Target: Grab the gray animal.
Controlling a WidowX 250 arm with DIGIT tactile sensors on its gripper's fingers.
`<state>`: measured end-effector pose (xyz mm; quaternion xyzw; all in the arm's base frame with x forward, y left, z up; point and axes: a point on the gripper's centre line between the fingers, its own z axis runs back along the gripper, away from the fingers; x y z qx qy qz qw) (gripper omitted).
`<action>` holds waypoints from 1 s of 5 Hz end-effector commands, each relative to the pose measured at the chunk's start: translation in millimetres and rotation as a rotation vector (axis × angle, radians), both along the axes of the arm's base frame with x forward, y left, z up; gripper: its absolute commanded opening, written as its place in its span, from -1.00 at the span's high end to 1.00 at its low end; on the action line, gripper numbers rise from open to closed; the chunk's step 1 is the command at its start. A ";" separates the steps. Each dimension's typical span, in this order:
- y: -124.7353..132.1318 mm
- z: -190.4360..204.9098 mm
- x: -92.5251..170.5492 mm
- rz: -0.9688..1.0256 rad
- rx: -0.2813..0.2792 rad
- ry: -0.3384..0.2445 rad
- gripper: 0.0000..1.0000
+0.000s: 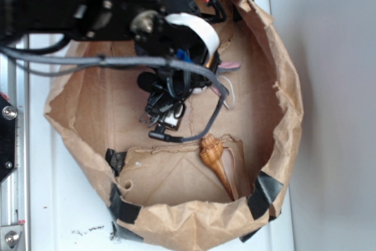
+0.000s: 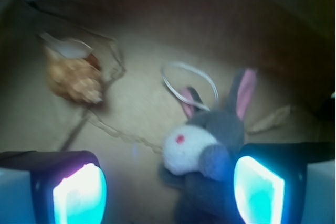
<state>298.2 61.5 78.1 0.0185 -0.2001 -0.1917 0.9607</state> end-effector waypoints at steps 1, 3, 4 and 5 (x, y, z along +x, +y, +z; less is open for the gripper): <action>8.8 -1.5 34.3 0.057 0.076 -0.071 -1.00; -2.1 -15.3 28.9 0.011 0.069 -0.125 0.83; -4.8 -8.6 25.8 -0.017 0.055 -0.126 1.00; -3.5 4.4 22.9 -0.024 0.032 -0.151 1.00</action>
